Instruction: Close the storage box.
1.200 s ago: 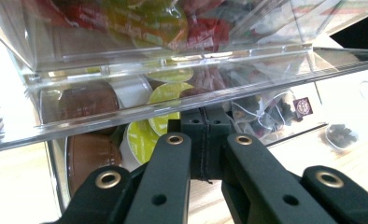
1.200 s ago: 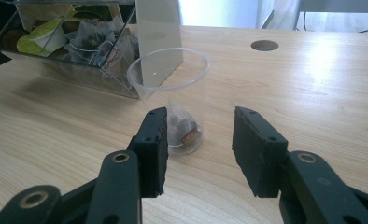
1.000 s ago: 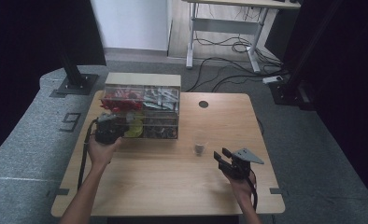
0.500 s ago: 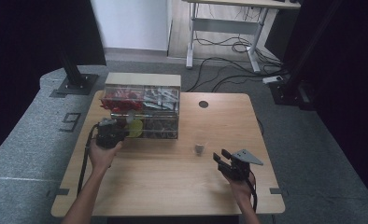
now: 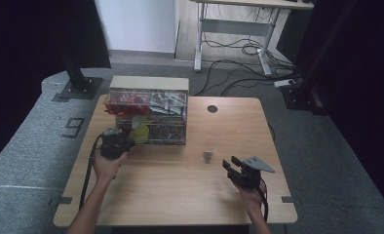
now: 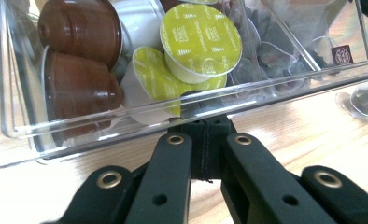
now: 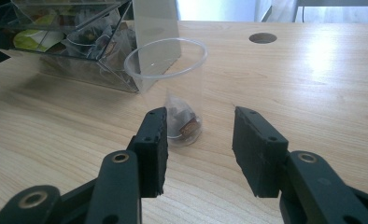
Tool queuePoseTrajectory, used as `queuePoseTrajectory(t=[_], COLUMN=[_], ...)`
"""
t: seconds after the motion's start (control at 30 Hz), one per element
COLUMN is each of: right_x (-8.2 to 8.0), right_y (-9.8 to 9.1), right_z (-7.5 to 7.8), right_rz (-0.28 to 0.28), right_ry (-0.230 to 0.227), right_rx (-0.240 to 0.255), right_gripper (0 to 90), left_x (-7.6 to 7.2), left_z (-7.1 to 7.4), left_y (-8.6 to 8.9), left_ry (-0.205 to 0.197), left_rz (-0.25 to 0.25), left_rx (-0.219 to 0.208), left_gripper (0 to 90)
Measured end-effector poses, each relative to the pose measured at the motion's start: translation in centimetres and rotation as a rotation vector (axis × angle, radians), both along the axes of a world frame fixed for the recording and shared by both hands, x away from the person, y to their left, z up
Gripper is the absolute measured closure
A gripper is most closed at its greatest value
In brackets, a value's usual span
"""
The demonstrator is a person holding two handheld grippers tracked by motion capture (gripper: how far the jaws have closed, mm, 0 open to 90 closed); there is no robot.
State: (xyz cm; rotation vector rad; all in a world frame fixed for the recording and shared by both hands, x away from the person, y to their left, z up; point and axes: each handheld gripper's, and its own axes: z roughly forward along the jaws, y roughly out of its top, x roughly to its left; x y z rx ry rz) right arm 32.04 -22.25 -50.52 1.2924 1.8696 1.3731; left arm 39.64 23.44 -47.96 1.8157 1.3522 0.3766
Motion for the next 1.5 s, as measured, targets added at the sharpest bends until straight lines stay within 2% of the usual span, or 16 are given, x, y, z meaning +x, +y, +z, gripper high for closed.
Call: queuePoseTrajectory(t=[0.87,1.2,1.5], right_x=[0.1,0.1,0.1], right_y=[0.0,0.0,-0.1], right_z=[-0.2,-0.3,-0.2], right_rz=[-0.002,-0.002,-0.003], right_ry=[0.007,0.009,0.005], right_rx=[-0.003,-0.001,0.002], right_gripper=[54.8,54.8,54.8], left_x=[-0.6,-0.6,-1.3], left_z=[-1.0,-1.5,-1.5], left_y=[-0.1,-0.1,-0.5], left_ry=[0.02,0.035,0.018], left_rz=[-0.025,-0.027,-0.043], left_rx=[0.007,-0.003,-0.003], left_gripper=[90.0,90.0,90.0])
